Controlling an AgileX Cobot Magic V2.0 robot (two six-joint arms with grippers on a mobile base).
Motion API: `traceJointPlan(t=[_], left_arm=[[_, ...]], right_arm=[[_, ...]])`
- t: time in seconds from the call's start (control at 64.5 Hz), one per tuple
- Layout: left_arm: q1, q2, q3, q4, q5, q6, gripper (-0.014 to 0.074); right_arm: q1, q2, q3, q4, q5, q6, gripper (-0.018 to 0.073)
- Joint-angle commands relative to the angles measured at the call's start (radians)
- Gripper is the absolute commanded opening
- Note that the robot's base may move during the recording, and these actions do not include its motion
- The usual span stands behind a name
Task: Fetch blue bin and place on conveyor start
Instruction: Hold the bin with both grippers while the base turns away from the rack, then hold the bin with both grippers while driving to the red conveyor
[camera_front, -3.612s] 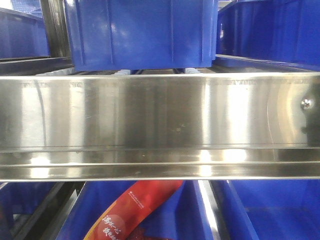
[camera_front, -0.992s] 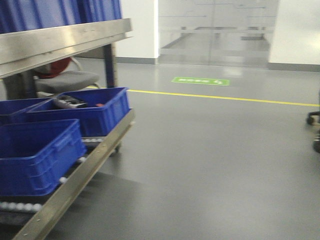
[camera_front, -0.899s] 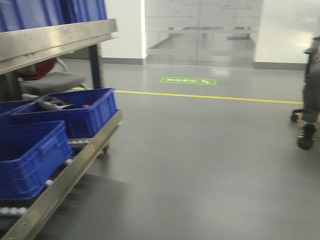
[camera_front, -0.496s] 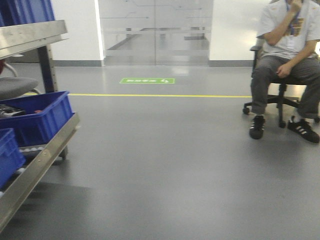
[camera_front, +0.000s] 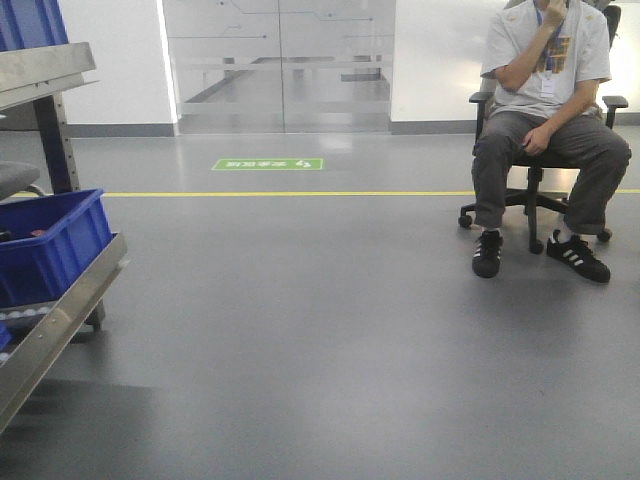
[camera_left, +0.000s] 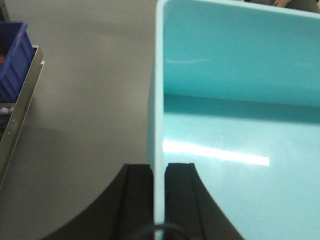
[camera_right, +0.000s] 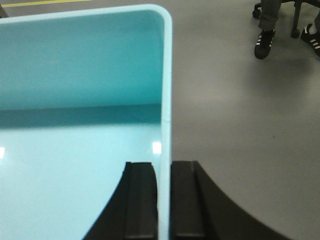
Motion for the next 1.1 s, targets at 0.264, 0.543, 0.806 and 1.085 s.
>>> traceJointPlan(t=[0.264, 0.543, 0.806, 1.085], left_arm=[[-0.003, -0.012, -0.015, 0.013, -0.037, -0.001, -0.0111], [-0.003, -0.012, -0.015, 0.013, -0.037, -0.001, -0.0111], [-0.003, -0.012, -0.015, 0.013, -0.037, -0.001, -0.0111], [-0.003, -0.012, -0.015, 0.013, -0.037, -0.001, -0.0111]], right_arm=[[-0.001, -0.012, -0.009, -0.023, -0.032, -0.001, -0.0163], [-0.001, -0.012, -0.009, -0.023, -0.032, -0.001, -0.0163], [-0.001, -0.012, -0.009, -0.025, -0.031, -0.001, -0.0163], [-0.001, -0.012, -0.009, -0.025, -0.031, -0.001, -0.0163]])
